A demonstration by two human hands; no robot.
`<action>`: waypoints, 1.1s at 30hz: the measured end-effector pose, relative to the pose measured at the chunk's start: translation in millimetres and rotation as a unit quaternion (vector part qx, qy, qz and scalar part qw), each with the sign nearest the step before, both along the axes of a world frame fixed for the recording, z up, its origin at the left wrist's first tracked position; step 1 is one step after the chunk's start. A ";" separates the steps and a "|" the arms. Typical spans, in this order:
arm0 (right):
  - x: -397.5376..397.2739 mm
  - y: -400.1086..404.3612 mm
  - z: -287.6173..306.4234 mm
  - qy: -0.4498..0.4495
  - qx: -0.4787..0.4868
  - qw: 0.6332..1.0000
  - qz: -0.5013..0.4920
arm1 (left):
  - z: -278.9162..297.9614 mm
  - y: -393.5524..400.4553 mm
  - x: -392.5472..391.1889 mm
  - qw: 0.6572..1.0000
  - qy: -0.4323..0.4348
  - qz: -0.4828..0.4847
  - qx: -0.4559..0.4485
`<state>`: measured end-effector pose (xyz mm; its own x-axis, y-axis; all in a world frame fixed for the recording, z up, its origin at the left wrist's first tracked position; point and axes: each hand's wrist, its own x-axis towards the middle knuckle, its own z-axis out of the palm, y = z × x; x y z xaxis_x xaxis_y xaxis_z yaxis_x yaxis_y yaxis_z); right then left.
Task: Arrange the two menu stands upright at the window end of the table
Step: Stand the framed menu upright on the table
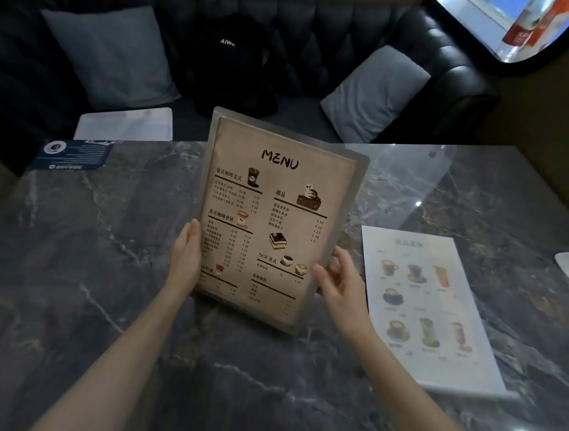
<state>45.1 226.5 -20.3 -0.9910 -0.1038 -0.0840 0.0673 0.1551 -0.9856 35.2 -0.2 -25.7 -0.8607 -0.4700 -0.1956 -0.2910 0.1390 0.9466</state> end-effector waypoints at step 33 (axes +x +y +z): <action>5.8 43.9 41.5 0.146 0.412 0.867 0.238 | 47.7 35.8 49.8 0.822 -0.298 -0.152 -0.461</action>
